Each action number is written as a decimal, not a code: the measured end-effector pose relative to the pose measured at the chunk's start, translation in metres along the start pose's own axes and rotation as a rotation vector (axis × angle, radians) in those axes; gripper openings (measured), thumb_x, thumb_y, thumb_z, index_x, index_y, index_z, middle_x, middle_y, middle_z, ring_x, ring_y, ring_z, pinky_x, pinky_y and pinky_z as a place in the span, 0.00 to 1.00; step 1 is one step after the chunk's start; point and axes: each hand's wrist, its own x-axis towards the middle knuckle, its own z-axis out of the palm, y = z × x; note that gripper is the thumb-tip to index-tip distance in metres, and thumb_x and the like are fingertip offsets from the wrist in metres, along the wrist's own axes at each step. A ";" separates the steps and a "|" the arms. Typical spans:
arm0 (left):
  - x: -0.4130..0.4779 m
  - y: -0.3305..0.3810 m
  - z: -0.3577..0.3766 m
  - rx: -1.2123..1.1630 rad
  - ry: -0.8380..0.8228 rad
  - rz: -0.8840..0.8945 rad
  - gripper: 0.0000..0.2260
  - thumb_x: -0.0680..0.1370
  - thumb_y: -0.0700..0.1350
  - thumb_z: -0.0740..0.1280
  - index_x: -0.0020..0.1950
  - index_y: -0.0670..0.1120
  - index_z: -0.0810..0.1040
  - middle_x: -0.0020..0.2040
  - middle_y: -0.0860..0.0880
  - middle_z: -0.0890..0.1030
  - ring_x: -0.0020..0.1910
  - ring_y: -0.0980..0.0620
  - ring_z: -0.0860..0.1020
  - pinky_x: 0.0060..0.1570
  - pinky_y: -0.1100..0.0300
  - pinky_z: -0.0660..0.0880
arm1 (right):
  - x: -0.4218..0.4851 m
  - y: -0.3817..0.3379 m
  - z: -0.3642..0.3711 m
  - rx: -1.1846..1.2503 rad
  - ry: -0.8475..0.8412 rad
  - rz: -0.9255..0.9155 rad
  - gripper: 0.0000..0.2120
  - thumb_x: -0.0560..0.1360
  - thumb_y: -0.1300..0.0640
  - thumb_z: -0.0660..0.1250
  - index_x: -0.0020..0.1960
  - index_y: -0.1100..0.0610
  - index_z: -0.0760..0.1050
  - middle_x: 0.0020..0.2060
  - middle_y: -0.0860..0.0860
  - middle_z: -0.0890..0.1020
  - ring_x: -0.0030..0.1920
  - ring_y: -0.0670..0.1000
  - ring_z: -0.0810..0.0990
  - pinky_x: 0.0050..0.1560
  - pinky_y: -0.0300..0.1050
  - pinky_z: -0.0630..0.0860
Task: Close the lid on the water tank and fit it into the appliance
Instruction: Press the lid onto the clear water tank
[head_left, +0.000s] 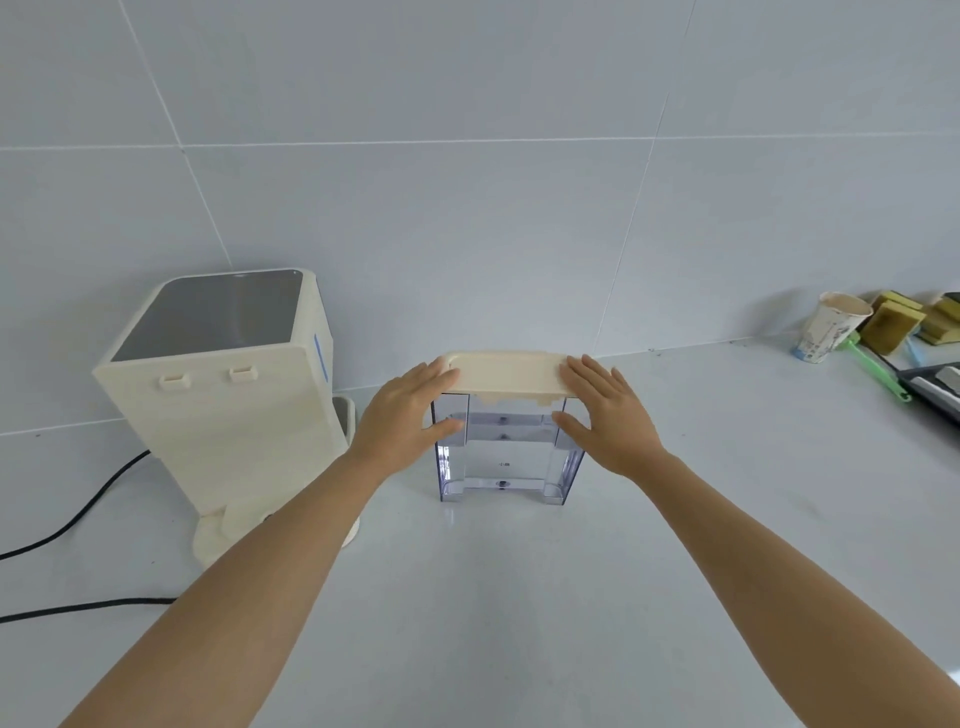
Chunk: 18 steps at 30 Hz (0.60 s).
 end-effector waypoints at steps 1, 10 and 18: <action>0.000 -0.001 0.000 0.008 0.001 0.007 0.26 0.72 0.47 0.69 0.67 0.45 0.66 0.72 0.44 0.64 0.71 0.45 0.63 0.68 0.51 0.60 | 0.000 0.002 -0.001 -0.011 0.005 -0.021 0.29 0.73 0.47 0.56 0.70 0.58 0.59 0.72 0.55 0.62 0.74 0.54 0.55 0.72 0.48 0.45; -0.005 0.005 0.004 -0.116 -0.034 -0.093 0.30 0.72 0.47 0.68 0.71 0.50 0.58 0.75 0.51 0.55 0.70 0.50 0.64 0.62 0.56 0.65 | 0.007 0.004 -0.008 0.082 -0.045 0.005 0.29 0.73 0.50 0.65 0.70 0.54 0.60 0.73 0.49 0.61 0.74 0.49 0.54 0.71 0.45 0.58; -0.022 0.031 0.025 -0.142 0.128 -0.264 0.36 0.73 0.47 0.67 0.73 0.46 0.47 0.76 0.42 0.46 0.70 0.42 0.63 0.63 0.51 0.64 | 0.020 0.003 -0.025 0.790 -0.164 0.361 0.26 0.74 0.46 0.59 0.70 0.50 0.61 0.73 0.48 0.61 0.72 0.48 0.59 0.73 0.48 0.55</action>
